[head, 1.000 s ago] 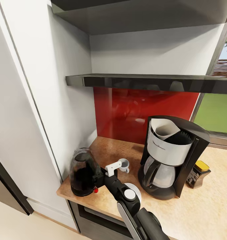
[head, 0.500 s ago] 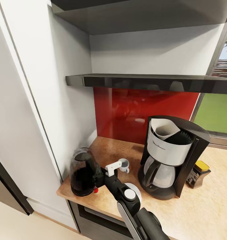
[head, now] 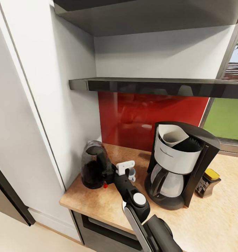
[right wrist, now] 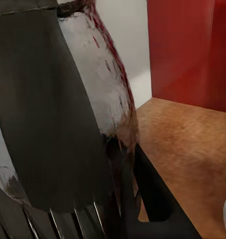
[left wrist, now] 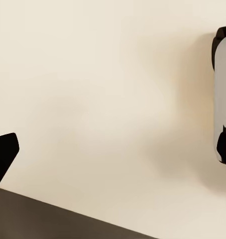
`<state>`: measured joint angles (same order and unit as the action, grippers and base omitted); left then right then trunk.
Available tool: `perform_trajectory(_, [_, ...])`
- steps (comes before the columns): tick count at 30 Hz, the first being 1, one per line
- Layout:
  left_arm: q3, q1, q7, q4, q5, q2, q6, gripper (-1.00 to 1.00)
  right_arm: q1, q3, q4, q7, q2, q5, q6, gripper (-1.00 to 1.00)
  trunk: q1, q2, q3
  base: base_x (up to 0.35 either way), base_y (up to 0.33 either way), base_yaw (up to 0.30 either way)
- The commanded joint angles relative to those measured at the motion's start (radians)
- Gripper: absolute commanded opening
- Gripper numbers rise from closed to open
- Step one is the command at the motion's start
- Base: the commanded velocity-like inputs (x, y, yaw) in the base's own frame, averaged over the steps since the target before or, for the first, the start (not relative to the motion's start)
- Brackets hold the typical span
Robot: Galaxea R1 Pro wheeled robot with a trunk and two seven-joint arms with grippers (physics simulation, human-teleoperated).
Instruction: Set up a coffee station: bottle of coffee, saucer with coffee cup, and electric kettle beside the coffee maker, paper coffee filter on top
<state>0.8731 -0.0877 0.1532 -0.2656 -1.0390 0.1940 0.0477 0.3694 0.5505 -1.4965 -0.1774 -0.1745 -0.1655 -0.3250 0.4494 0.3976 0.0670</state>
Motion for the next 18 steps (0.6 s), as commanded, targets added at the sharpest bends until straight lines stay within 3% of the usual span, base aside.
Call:
perform_trajectory(1, [0.008,-0.001,0.008,-0.003,-0.004,-0.001,0.003,1.0,0.002,0.002,-0.003,-0.01,0.0,-0.01,-0.004,-1.0,0.001,0.002,0.002,0.0,0.0,0.0])
perform_trajectory(7, [0.009,-0.001,0.008,-0.005,-0.004,-0.001,0.003,1.0,0.003,0.002,-0.005,-0.011,0.0,-0.009,-0.002,-1.0,0.001,0.002,0.002,-0.016,0.0,0.0])
perform_trajectory(18, [0.011,-0.001,0.005,-0.006,0.001,-0.002,-0.002,1.0,0.003,0.004,-0.018,-0.011,0.0,-0.01,0.0,-1.0,0.001,0.002,0.002,-0.309,0.001,0.0])
